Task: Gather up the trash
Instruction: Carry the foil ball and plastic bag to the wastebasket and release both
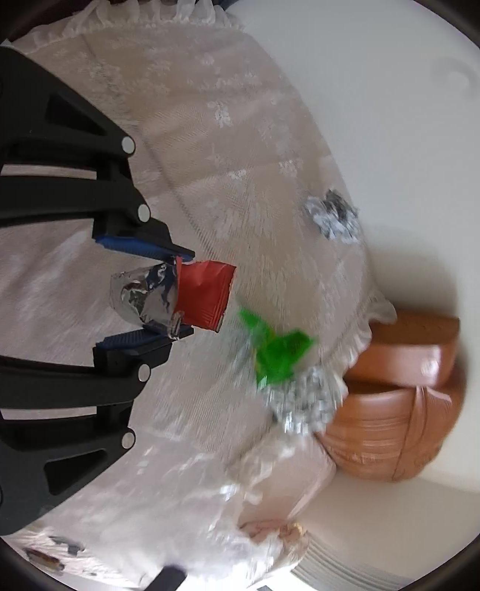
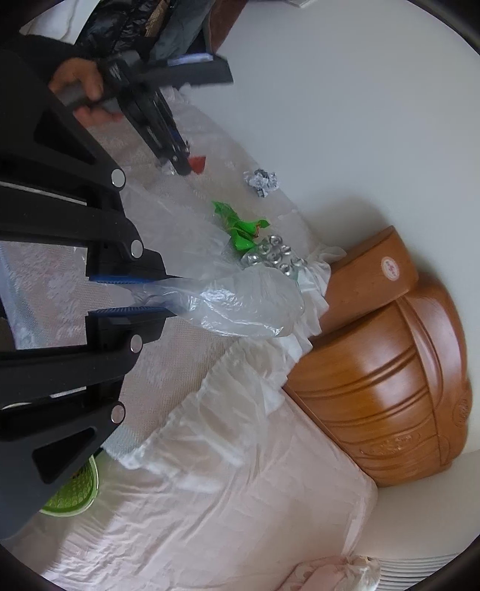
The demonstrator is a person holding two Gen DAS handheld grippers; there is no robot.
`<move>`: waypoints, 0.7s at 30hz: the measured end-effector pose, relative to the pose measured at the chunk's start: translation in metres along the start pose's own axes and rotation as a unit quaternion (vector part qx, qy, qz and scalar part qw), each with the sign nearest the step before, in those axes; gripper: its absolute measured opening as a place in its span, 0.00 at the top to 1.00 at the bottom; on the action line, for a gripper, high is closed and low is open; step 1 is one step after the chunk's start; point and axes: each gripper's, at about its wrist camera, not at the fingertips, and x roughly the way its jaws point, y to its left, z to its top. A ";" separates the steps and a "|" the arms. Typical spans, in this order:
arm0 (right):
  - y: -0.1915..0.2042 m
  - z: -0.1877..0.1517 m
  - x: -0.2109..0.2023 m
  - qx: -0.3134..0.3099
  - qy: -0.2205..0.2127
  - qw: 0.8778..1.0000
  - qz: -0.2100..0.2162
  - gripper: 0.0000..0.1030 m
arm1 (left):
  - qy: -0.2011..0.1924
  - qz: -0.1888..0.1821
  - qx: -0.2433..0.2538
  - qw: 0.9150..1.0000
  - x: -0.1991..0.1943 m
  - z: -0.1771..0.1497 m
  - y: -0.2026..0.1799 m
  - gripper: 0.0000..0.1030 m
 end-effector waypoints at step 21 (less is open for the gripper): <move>-0.129 -0.129 -0.143 0.137 -0.031 0.981 -0.136 0.90 | 0.009 -0.186 0.171 0.968 -0.105 -0.082 -0.161 0.67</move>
